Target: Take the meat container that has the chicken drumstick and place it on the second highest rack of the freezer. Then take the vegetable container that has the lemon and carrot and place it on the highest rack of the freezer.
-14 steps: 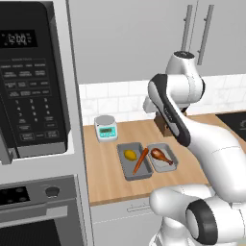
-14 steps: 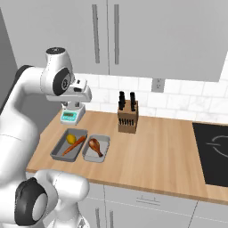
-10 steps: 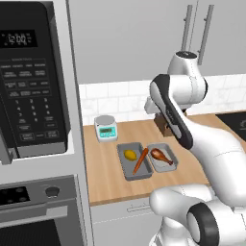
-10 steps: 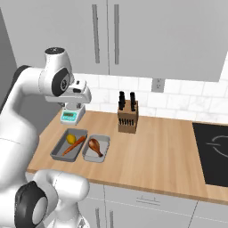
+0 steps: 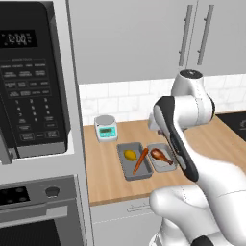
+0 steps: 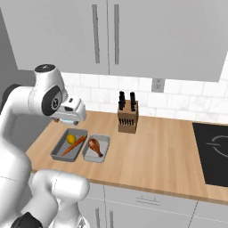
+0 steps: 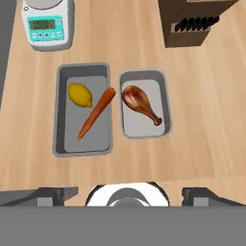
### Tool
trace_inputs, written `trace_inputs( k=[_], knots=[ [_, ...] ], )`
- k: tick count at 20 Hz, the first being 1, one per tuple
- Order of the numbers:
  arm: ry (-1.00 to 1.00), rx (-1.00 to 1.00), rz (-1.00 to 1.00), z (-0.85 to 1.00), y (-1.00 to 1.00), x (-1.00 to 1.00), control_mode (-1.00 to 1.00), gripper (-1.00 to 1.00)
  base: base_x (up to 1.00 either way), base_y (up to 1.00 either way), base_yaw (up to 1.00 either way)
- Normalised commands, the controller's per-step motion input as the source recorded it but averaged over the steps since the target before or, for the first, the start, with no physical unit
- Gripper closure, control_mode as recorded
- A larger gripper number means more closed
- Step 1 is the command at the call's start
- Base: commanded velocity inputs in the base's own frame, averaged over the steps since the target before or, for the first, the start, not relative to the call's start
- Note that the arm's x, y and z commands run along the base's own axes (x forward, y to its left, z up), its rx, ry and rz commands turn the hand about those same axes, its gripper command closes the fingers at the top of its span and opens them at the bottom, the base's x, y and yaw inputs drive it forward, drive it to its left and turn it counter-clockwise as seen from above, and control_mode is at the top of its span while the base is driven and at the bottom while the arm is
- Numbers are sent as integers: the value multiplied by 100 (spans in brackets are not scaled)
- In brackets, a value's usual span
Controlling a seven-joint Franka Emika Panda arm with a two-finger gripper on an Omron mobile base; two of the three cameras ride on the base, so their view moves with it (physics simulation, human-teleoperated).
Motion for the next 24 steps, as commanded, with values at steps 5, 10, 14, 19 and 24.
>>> trace_inputs(
  k=[5,10,14,19,24],
  knots=[
    [0,0,-1,-35,35,-14,-100,-100,0,0,0],
    [7,0,22,-30,37,-1,-100,-100,0,0,0],
    [9,0,29,-38,22,0,-100,-100,0,0,0],
    [13,-1,29,-42,19,0,-100,-100,0,0,0],
    [13,-9,24,-50,31,0,-100,-100,0,0,0]
  ],
)
